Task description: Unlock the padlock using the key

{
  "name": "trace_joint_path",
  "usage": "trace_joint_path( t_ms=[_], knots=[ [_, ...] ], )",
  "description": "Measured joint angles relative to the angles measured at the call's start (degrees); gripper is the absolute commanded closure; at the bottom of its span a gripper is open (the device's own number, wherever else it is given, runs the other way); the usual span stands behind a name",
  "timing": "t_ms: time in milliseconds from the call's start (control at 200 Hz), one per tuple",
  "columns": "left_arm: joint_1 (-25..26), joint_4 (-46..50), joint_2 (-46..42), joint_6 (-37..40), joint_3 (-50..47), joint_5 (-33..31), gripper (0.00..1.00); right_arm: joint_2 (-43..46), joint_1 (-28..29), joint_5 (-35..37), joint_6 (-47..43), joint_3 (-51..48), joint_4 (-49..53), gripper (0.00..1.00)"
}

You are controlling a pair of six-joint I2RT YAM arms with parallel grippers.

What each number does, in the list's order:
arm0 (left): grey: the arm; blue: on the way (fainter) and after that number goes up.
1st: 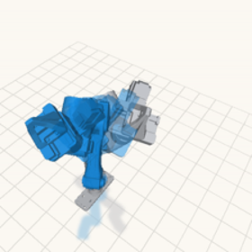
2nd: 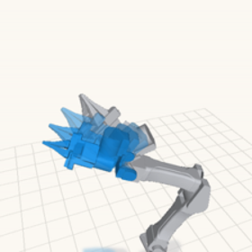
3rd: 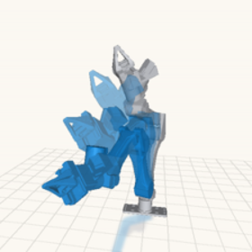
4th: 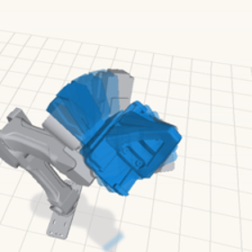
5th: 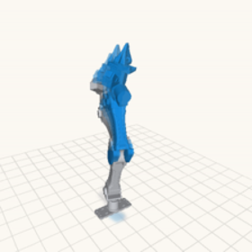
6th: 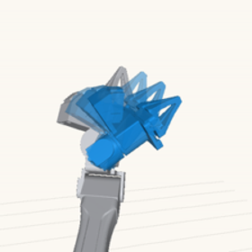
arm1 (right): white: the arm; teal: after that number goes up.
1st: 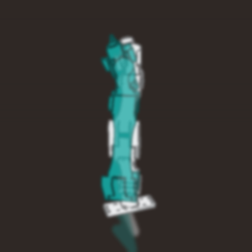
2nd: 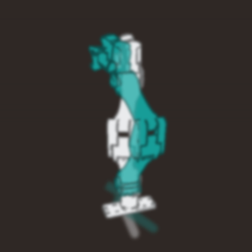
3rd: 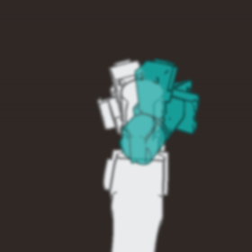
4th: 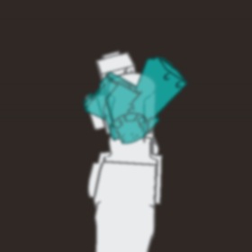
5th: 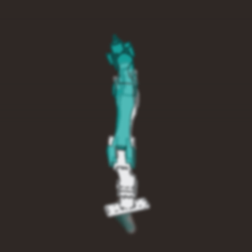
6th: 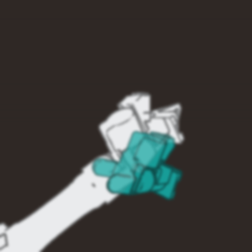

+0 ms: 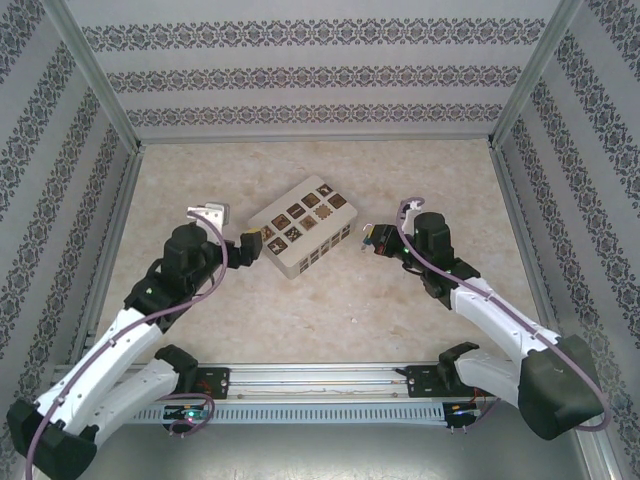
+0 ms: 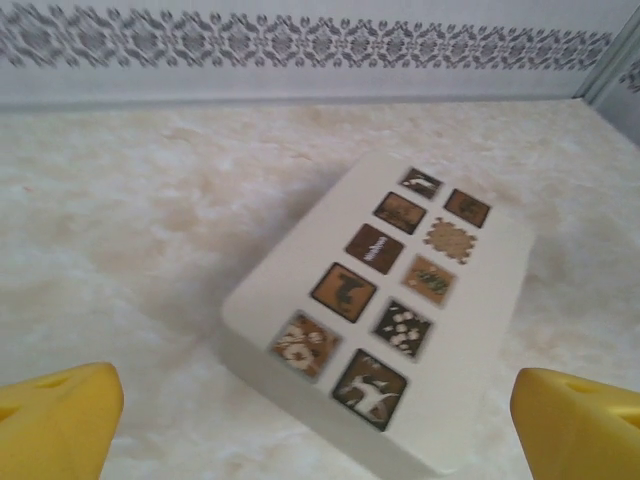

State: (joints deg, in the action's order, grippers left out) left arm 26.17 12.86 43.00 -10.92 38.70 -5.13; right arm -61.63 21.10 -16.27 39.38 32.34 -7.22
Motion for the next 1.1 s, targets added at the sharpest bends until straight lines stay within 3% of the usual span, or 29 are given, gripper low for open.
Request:
trace_joint_path(
  t_ms=[195, 395, 655, 959, 1104],
  knots=[
    [0.00, -7.63, -6.03, 10.97, -9.18, -4.61, 0.01, 3.06, 0.00, -0.35, -2.97, 2.05, 8.11, 1.00],
    [0.00, -14.75, -6.54, 21.05, -15.21, -4.68, 0.01, 6.16, 0.00, -0.28, -6.54, 6.32, 16.70, 1.00],
    [-0.02, -18.71, -6.23, 28.79, -17.16, -0.83, 0.01, 8.57, 0.00, -0.31, -9.44, 9.22, 26.21, 1.00],
    [-0.02, -14.27, -5.46, 37.77, -14.69, 6.99, 0.01, 8.87, 0.00, -1.40, -9.81, 9.29, 31.91, 1.00],
    [-0.04, -15.76, -6.64, 40.44, -19.10, 10.34, 0.01, 8.87, 0.09, -1.73, -9.79, 9.29, 33.35, 1.00]
  ],
)
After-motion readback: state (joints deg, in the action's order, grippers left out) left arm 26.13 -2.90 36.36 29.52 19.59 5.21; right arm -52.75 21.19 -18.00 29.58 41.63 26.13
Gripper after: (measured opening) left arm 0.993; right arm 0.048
